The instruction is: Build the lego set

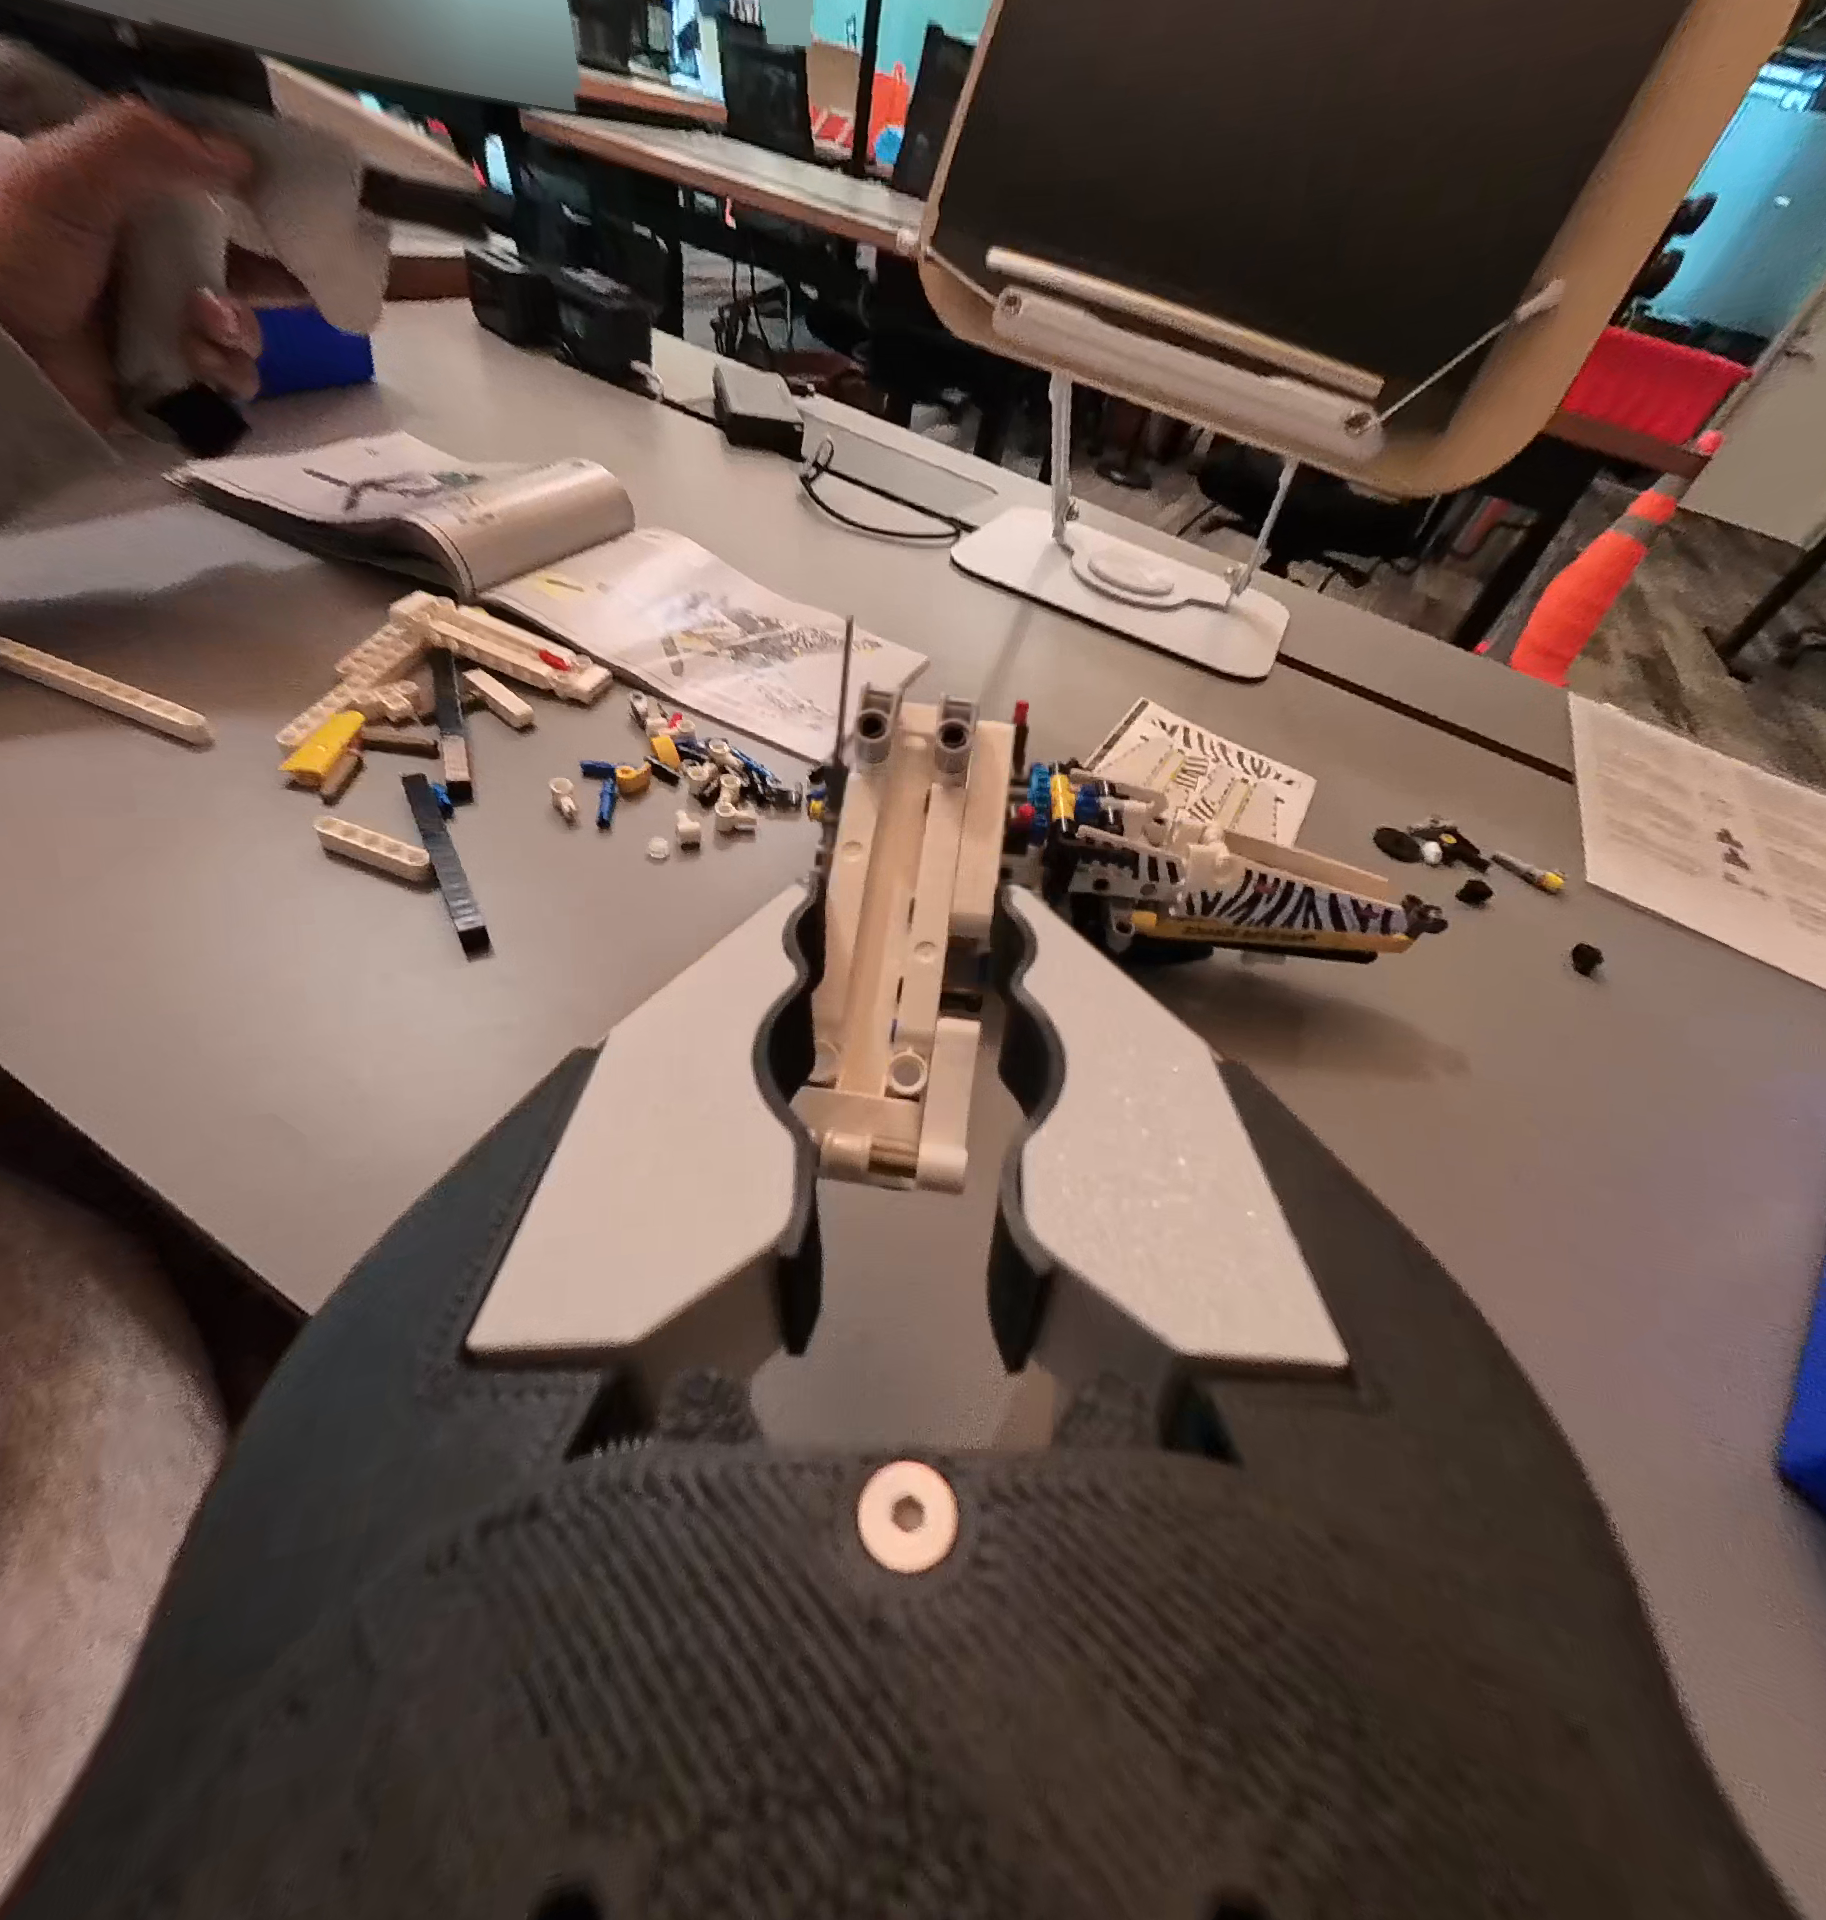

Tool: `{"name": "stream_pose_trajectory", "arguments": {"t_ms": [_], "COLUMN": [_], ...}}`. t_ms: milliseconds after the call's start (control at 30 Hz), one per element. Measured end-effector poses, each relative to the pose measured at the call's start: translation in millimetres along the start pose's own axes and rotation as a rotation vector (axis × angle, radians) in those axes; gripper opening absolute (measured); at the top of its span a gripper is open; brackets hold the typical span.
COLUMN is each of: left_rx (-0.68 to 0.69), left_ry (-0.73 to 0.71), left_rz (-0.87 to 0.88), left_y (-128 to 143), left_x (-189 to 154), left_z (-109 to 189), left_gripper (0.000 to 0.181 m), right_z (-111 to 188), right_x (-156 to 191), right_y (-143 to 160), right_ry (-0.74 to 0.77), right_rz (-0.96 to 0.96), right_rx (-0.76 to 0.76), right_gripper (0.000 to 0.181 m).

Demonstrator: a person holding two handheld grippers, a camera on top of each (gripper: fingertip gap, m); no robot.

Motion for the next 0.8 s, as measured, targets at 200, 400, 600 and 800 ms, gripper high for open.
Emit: {"name": "stream_pose_trajectory", "arguments": {"t_ms": [200,400,600,800], "left_rx": [0.003,0.010,0.026,0.067], "left_ry": [-0.001,0.022,0.026,0.044], "left_rz": [-0.005,-0.036,-0.070,-0.096], "left_y": [1,2,6,18], "left_x": [0,-6,-11,-22], "left_z": [-1,-2,-6,-18], "left_gripper": [0.042,0.042,0.042,0.042], "right_z": [2,0,2,12], "right_x": [2,-2,-11,-9], "right_y": [-11,-8,4,7], "right_ry": [-0.020,-0.009,-0.010,-0.020], "right_rz": [0.004,-0.023,-0.145,-0.133], "right_rx": [-0.027,-0.011,-0.022,-0.054], "right_gripper": [0.031,0.031,0.031,0.031]}}
Point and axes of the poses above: each gripper's, where its closed fingertips meet, z back along the fingers, y out of its underside, x = y × z across the jaws, the point moved 3 cm from there along z, back along the fingers, and after that the axes turned 1 degree about -y, right-handed, at the moved point
